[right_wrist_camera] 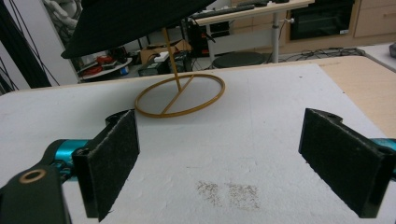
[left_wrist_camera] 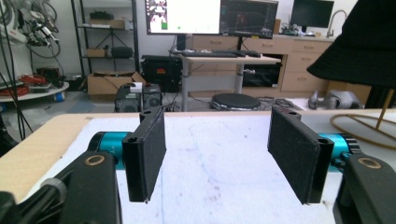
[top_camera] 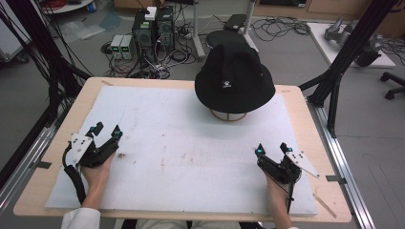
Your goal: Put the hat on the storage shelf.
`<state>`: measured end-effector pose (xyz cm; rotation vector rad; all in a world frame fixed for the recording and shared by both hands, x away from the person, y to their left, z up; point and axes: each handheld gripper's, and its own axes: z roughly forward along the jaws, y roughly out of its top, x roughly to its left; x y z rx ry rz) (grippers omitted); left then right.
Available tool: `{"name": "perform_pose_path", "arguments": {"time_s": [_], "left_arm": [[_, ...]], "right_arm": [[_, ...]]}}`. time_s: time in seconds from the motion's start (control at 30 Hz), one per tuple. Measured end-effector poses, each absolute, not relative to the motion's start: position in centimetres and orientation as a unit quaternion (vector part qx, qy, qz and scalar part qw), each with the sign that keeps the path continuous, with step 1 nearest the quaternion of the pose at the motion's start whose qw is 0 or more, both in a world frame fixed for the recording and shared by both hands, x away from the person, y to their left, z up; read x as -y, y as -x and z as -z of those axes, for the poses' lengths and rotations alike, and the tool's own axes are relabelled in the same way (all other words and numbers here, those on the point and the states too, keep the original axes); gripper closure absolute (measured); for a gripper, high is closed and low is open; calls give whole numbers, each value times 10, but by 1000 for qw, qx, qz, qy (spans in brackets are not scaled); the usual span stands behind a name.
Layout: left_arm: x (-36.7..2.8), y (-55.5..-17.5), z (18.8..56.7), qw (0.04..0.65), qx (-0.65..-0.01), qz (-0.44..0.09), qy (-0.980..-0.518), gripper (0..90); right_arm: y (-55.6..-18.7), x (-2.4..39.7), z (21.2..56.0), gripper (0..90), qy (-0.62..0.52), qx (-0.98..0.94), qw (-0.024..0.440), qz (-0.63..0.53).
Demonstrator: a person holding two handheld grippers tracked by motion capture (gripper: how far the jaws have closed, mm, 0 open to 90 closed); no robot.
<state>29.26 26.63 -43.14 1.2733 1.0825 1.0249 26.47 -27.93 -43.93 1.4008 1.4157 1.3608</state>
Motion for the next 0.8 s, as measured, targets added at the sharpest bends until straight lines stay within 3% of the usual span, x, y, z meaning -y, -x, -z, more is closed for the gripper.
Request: {"name": "perform_pose_path", "arguments": {"time_s": [0.8], "left_arm": [[-276,-289,433,577,-462,-424,-523,368]], "right_arm": [[-268,279,442,116,-545,-552,342,-531]]}}
